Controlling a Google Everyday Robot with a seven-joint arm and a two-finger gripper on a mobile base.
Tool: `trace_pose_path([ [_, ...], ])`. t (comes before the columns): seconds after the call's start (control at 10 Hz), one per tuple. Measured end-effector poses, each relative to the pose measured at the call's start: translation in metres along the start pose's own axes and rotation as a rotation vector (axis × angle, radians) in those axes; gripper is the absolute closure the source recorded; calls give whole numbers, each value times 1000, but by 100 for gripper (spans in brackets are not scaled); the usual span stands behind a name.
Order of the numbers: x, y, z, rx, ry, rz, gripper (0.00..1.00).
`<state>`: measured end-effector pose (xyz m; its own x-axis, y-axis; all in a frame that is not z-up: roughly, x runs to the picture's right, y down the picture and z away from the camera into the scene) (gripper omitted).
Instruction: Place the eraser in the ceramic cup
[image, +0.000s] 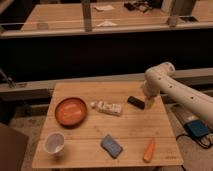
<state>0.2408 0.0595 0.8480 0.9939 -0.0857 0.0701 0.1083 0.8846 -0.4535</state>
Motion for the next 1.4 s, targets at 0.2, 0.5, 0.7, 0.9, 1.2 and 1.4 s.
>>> trace_pose_path([
  [0.2,-3,-5,12,-12,-10,-12,20],
  [0.5,-10,-9,31,-28,-27,-33,20],
  [0.7,-9,-9,43,-38,-34,-37,20],
  [0.9,-12,-9,52,-47,-44,-48,20],
  [1.2,-7,-8,63,-70,-51,-61,20],
  [1.4,-7,-8,68,-89,-53,-72,20],
])
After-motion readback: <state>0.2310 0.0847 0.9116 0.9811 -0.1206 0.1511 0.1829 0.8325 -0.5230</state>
